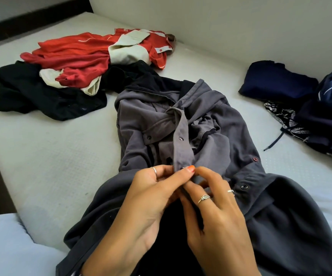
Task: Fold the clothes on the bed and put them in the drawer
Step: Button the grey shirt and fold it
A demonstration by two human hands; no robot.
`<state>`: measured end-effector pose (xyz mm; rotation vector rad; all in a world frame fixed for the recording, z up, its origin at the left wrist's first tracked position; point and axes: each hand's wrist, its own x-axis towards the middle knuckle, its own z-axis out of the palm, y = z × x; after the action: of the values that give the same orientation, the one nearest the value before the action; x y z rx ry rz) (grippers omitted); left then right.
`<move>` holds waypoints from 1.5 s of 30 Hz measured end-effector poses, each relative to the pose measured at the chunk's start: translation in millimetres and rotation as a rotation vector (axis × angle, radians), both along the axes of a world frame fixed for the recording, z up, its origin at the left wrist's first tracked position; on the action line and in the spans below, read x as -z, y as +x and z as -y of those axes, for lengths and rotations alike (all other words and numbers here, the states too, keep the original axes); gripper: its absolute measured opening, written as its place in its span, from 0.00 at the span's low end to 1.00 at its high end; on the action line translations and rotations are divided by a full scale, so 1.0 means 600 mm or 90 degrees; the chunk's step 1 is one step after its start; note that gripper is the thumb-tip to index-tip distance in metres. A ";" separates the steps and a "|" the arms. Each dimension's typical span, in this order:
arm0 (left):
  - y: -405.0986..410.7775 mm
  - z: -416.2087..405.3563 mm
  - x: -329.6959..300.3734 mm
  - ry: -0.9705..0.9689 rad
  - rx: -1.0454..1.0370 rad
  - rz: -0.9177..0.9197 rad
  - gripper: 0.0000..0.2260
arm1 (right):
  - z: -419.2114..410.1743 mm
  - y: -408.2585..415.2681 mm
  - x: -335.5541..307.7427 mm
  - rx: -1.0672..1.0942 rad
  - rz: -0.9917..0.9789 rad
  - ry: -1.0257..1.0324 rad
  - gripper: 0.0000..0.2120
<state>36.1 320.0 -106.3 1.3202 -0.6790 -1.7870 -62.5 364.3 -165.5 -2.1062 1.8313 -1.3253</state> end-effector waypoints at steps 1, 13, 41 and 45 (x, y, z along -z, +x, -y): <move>0.002 0.003 0.004 0.015 0.003 0.000 0.10 | -0.001 0.001 0.001 0.000 -0.016 0.002 0.14; 0.003 0.088 -0.022 -0.082 0.047 0.106 0.07 | 0.015 -0.056 -0.019 -0.003 0.190 0.175 0.16; 0.038 0.129 0.071 -0.235 0.278 0.348 0.12 | 0.119 -0.158 -0.033 -0.216 0.445 0.571 0.08; 0.077 0.111 0.116 -0.307 0.413 0.614 0.11 | 0.111 -0.142 -0.028 -0.292 0.399 0.648 0.09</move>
<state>82.2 253.4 -175.6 1.6782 -2.1041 -1.1665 -147.6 297.6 -148.6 -1.2378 1.2131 -0.5920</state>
